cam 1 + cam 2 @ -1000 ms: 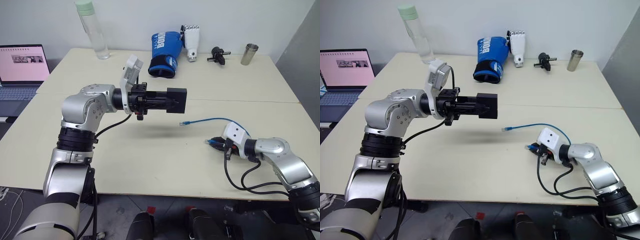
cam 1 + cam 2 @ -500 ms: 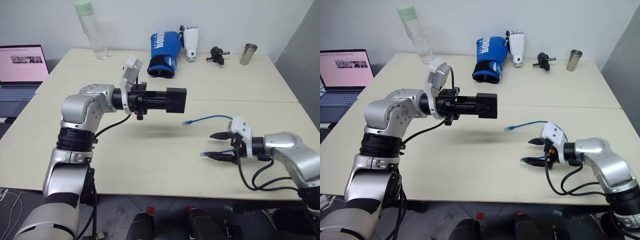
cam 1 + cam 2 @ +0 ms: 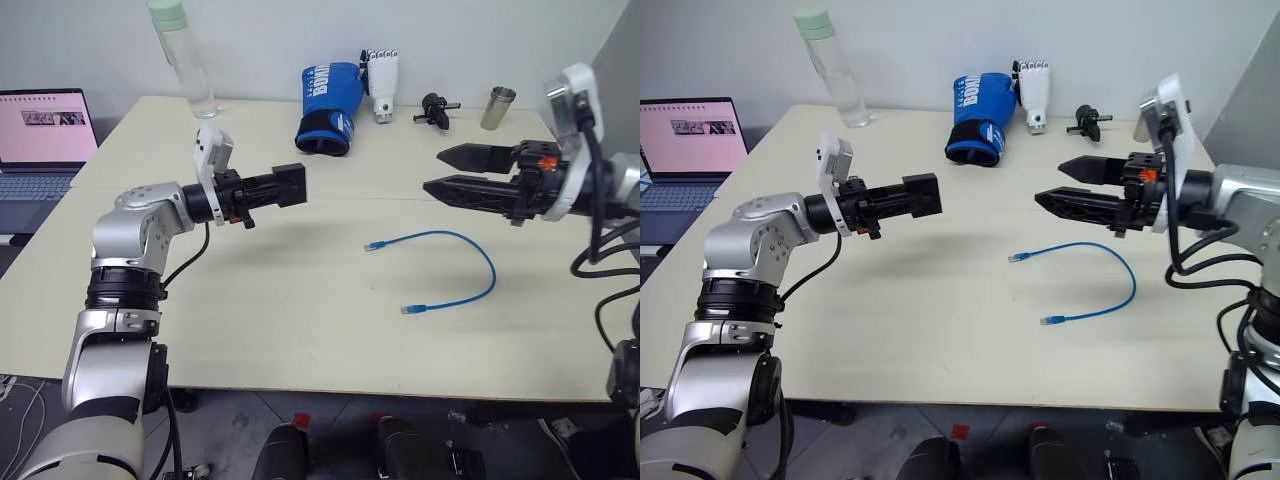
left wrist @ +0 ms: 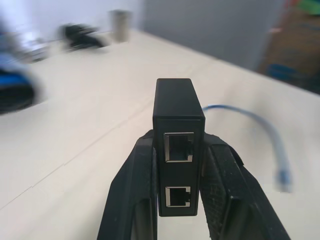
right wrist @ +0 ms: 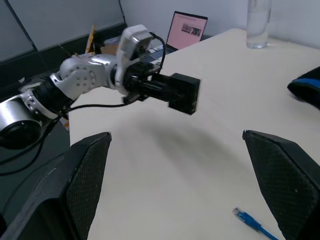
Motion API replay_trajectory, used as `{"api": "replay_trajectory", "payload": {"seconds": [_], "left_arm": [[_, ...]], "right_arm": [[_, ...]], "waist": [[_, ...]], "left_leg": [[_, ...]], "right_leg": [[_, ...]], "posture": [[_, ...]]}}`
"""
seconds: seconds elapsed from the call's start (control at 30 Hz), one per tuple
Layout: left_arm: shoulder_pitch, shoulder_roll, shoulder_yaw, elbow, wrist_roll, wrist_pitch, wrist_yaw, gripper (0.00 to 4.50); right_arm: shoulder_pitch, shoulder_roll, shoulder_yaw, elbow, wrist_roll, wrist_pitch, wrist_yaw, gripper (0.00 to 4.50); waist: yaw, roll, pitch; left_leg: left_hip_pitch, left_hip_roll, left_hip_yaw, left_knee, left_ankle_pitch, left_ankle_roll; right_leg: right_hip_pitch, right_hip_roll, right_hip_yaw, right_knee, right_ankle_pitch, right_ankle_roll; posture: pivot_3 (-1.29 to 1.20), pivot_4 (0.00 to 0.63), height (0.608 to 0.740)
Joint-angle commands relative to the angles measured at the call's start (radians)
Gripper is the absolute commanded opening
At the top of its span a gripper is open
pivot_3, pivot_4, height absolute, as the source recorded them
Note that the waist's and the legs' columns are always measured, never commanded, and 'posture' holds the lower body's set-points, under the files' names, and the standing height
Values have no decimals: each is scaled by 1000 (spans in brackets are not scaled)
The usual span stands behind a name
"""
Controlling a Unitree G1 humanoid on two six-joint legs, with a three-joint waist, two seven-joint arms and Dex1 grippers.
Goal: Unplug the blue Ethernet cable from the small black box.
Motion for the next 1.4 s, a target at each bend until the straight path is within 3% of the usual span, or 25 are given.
{"api": "replay_trajectory", "payload": {"seconds": [0.03, 0.33, 0.4, 0.77, 0.93, 1.13, 1.27, 1.4], "left_arm": [[22, -52, -7, 111, 168, -231, 284, 772], [10, -186, 63, 369, 251, -458, 687, 772], [19, -202, 70, 392, 249, -486, 712, 1333], [18, -174, 91, 393, 230, -490, 675, 3468], [36, -92, 58, 160, 211, -301, 528, 4485], [85, 92, 14, -149, 139, 81, 266, 4485], [190, 320, -16, -292, 96, 107, -46, 4485], [214, 403, 1, -253, 86, 68, -141, 4485]], "right_arm": [[61, 44, 46, -142, -23, -82, -57, 4464], [147, 49, 151, -197, -125, -217, -54, 4464], [150, 50, 154, -195, -130, -225, -58, 4500], [160, 44, 155, -192, -129, -238, -59, 4500], [166, 24, 132, -201, -108, -218, -57, 4500], [185, -43, 73, -205, -48, -164, -59, 4500], [294, -123, 19, -220, -46, -141, -46, 4500], [390, -164, -17, -221, -56, -161, -46, 4500]], "waist": [[3, 0, 0], [3, -1, 0], [3, -1, 0], [2, -1, 0], [1, -1, 0], [-1, 0, 0], [-3, 0, 0], [-3, 0, 0]], "left_leg": [[1, 0, -1, 0, 0, 0], [-6, -2, -2, 4, 0, 0], [-6, -2, -2, 4, 0, 0], [-6, -2, -2, 4, 0, 0], [-6, -2, -3, 4, 0, 0], [-5, -1, -3, 4, 0, 0], [-4, 0, -2, 3, 0, 0], [-2, 0, -1, 0, 0, 0]], "right_leg": [[1, -1, 0, 0, 0, 0], [-3, -2, -2, 1, 1, 1], [-3, -2, -2, 1, 1, 1], [-3, -2, -3, 1, 1, 1], [-3, -2, -3, 1, 1, 1], [-3, -1, -3, 1, 1, 1], [-2, -1, -3, 1, 1, 1], [-2, 0, -3, 1, 0, -1]], "posture": [[0, 150, 740], [0, 150, 740], [0, 150, 740], [0, 150, 740], [0, 150, 740], [0, 150, 740], [0, 150, 740], [0, 150, 740]]}}
